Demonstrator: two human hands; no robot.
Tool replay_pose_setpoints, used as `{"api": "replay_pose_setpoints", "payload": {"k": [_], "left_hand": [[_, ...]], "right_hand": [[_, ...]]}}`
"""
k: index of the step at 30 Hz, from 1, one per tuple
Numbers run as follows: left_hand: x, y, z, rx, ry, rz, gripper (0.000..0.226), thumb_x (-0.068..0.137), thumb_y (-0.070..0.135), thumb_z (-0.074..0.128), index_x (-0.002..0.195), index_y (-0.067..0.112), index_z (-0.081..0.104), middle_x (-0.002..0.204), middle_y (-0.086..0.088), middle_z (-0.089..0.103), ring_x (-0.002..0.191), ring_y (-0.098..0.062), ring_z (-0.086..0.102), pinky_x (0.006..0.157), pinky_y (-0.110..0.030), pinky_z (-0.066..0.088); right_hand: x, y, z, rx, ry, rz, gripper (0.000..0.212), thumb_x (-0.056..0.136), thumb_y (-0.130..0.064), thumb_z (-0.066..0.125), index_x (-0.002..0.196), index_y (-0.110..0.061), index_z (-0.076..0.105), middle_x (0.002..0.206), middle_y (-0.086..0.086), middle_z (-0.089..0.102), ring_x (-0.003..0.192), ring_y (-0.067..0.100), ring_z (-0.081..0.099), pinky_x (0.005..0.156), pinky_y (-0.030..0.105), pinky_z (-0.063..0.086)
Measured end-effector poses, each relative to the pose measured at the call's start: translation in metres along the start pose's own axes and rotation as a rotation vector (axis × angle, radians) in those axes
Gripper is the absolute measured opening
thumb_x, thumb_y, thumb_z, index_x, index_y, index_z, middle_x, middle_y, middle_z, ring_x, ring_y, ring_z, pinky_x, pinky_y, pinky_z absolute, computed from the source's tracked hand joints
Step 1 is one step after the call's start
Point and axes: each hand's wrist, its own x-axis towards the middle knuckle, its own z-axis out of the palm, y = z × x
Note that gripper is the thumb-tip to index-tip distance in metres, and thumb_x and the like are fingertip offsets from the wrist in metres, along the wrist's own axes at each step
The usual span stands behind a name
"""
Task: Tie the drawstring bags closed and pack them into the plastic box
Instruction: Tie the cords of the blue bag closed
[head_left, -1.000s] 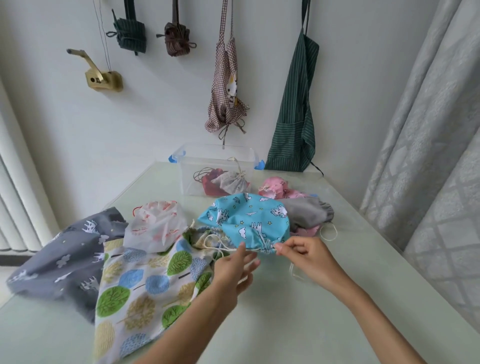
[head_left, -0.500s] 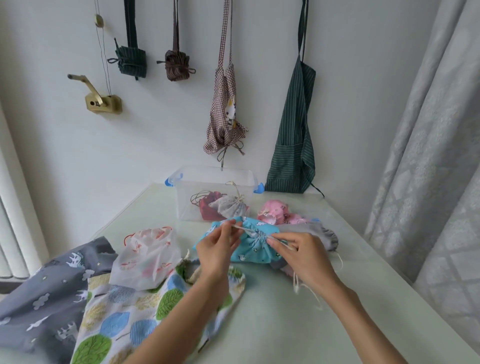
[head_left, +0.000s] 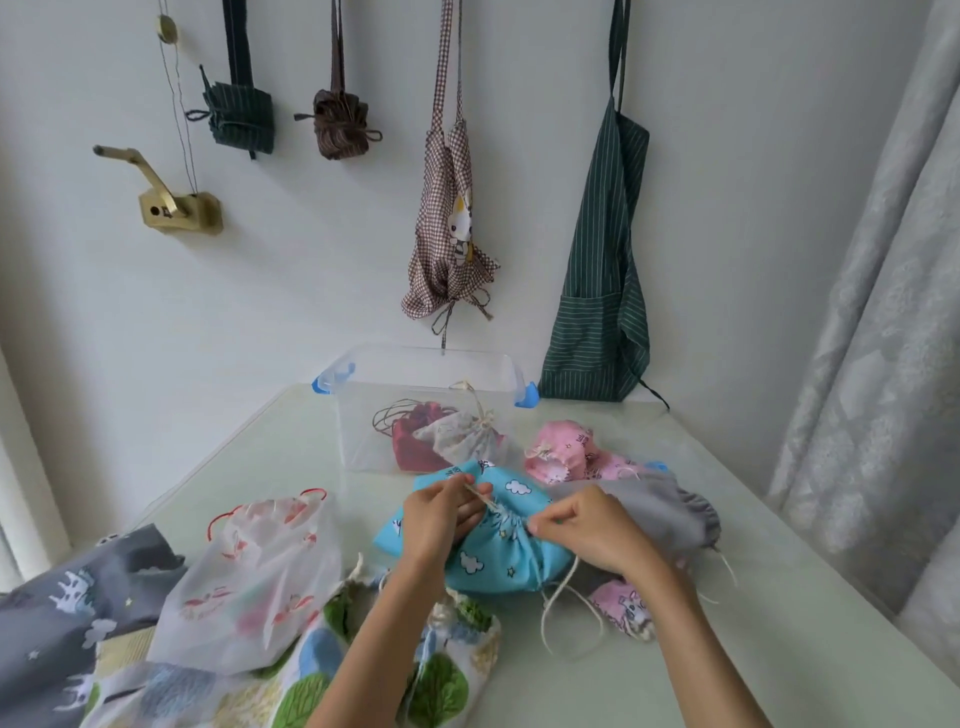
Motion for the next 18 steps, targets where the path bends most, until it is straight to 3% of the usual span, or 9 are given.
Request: {"api": "replay_pose_setpoints", "payload": {"k": [2,5,8,10,12,14,15,16,18], "left_hand": [[0.005,0.004,0.000,0.158,-0.051,0.072,0.018,0.093,0.013,0.055,0.083,0.007,0.069,0.072,-0.005,0.072,0.057,-0.012,0.061,0.054,-0.017,0.049],[0.006,0.014,0.003,0.292,-0.074,0.226,0.018,0.093,0.016,0.056,0.088,0.009,0.072,0.076,0.001,0.075,0.064,-0.003,0.068,0.060,-0.012,0.053],[0.003,0.017,0.008,0.142,-0.108,0.264,0.019,0.096,0.018,0.052,0.092,0.016,0.070,0.084,0.006,0.076,0.081,-0.001,0.071,0.063,-0.009,0.052],[0.003,0.023,0.010,-0.002,-0.188,0.214,0.020,0.099,0.020,0.046,0.102,0.015,0.065,0.095,0.006,0.075,0.091,-0.002,0.070,0.064,-0.009,0.051],[0.005,0.031,0.009,-0.091,-0.285,0.147,0.021,0.100,0.019,0.043,0.106,0.015,0.062,0.101,0.004,0.074,0.095,-0.005,0.069,0.065,-0.011,0.052],[0.006,0.040,0.002,-0.031,-0.398,0.119,0.023,0.099,0.017,0.044,0.099,0.015,0.067,0.091,0.004,0.075,0.082,-0.006,0.071,0.065,-0.013,0.053],[0.006,0.043,-0.001,0.088,-0.455,0.128,0.025,0.098,0.016,0.046,0.094,0.016,0.071,0.081,0.006,0.074,0.071,-0.005,0.068,0.063,-0.013,0.053],[0.005,0.044,-0.005,0.247,-0.514,0.144,0.026,0.097,0.016,0.048,0.091,0.017,0.074,0.071,0.008,0.071,0.061,-0.004,0.063,0.061,-0.013,0.052],[0.005,0.042,-0.008,0.551,-0.611,0.173,0.022,0.095,0.015,0.053,0.093,0.018,0.074,0.063,0.010,0.065,0.051,-0.001,0.052,0.056,-0.011,0.046]], "right_hand": [[0.000,0.003,0.002,0.006,-0.022,0.021,0.012,0.082,-0.031,0.069,0.090,-0.025,0.076,0.093,-0.006,0.075,0.093,0.011,0.067,0.092,0.037,0.050],[0.000,-0.001,0.002,0.012,-0.051,-0.014,0.013,0.083,-0.032,0.068,0.090,-0.025,0.076,0.089,-0.007,0.075,0.089,0.011,0.068,0.089,0.035,0.052],[-0.004,-0.010,-0.001,0.024,-0.025,-0.087,0.015,0.083,-0.038,0.066,0.072,-0.034,0.075,0.055,-0.013,0.063,0.059,0.007,0.054,0.063,0.028,0.045],[-0.007,-0.015,-0.004,0.007,0.000,-0.124,0.033,0.084,-0.039,0.064,0.051,-0.040,0.063,0.040,-0.013,0.047,0.049,0.005,0.039,0.055,0.025,0.034],[-0.010,-0.017,-0.008,-0.024,0.020,-0.147,0.045,0.086,-0.039,0.062,0.041,-0.035,0.054,0.038,-0.009,0.037,0.046,0.006,0.029,0.053,0.026,0.028],[-0.015,-0.021,-0.013,-0.014,-0.005,-0.152,0.033,0.084,-0.039,0.064,0.052,-0.043,0.064,0.040,-0.012,0.042,0.043,0.003,0.034,0.053,0.024,0.031],[-0.017,-0.020,-0.016,-0.012,-0.037,-0.137,0.013,0.082,-0.040,0.067,0.070,-0.041,0.071,0.046,-0.014,0.048,0.044,0.000,0.039,0.054,0.021,0.033],[-0.019,-0.020,-0.019,-0.015,-0.071,-0.112,0.010,0.080,-0.040,0.070,0.088,-0.035,0.073,0.053,-0.014,0.051,0.045,-0.002,0.043,0.053,0.017,0.034],[-0.023,-0.016,-0.027,0.003,-0.168,-0.043,0.028,0.078,-0.037,0.073,0.103,-0.028,0.065,0.061,-0.010,0.055,0.043,-0.002,0.045,0.049,0.015,0.033]]}}
